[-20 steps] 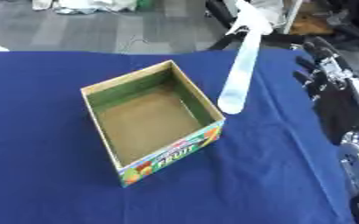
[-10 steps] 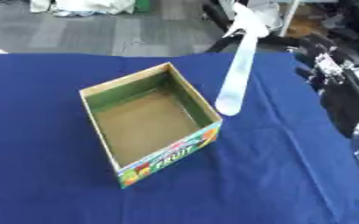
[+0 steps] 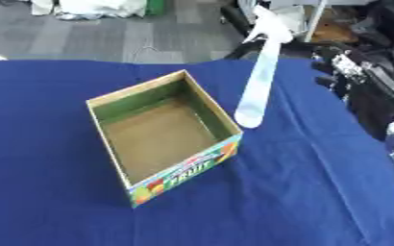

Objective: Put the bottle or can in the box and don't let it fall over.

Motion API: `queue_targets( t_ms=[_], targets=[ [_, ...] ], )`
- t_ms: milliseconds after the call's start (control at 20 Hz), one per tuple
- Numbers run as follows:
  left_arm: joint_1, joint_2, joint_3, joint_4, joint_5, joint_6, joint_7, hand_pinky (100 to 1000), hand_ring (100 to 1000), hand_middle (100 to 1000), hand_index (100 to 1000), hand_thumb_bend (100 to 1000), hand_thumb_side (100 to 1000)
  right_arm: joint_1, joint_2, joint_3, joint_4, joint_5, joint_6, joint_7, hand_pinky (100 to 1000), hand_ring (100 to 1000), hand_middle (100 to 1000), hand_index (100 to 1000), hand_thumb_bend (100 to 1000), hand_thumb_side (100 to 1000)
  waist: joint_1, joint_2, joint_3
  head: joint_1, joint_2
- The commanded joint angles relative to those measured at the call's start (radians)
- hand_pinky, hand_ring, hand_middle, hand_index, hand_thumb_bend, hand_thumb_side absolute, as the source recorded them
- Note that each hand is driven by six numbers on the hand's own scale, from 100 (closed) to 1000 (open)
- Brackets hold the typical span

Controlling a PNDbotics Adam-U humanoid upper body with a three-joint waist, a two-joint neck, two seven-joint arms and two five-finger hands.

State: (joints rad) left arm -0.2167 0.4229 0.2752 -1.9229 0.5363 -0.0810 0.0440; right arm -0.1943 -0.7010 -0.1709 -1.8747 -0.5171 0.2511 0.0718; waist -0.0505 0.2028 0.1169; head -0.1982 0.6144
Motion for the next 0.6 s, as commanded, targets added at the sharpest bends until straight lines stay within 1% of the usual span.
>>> queue_targets(
  t_ms=[50,200,300,600],
  targets=[
    [0.002,0.034,0.008,-0.013,-0.006,0.004,0.003,926,1000,1000,814,380,649,-0.023,-0.041,-0.001,0.048,-0.002,0.017,0.008,1000,1000,1000,1000,100,601,-0.002,-0.025,-0.003,-0.013,0.007],
    [0.009,0.036,0.007,-0.012,-0.010,0.007,0.000,927,1000,1000,814,378,650,-0.038,-0.040,0.013,0.088,0.022,0.021,0.017,1000,1000,1000,1000,100,562,-0.004,-0.027,-0.007,-0.019,0.020],
    [0.012,0.037,0.007,-0.010,-0.011,0.006,-0.001,927,1000,1000,814,378,650,-0.048,-0.041,0.021,0.108,0.031,0.024,0.028,1000,1000,1000,1000,100,564,-0.003,-0.028,-0.009,-0.020,0.025],
    [0.015,0.038,0.006,-0.006,-0.010,0.005,-0.003,927,1000,1000,814,378,650,-0.082,-0.060,0.030,0.166,-0.005,0.018,0.053,1000,1000,1000,1000,100,519,0.000,-0.034,-0.013,-0.020,0.031]
  ],
)
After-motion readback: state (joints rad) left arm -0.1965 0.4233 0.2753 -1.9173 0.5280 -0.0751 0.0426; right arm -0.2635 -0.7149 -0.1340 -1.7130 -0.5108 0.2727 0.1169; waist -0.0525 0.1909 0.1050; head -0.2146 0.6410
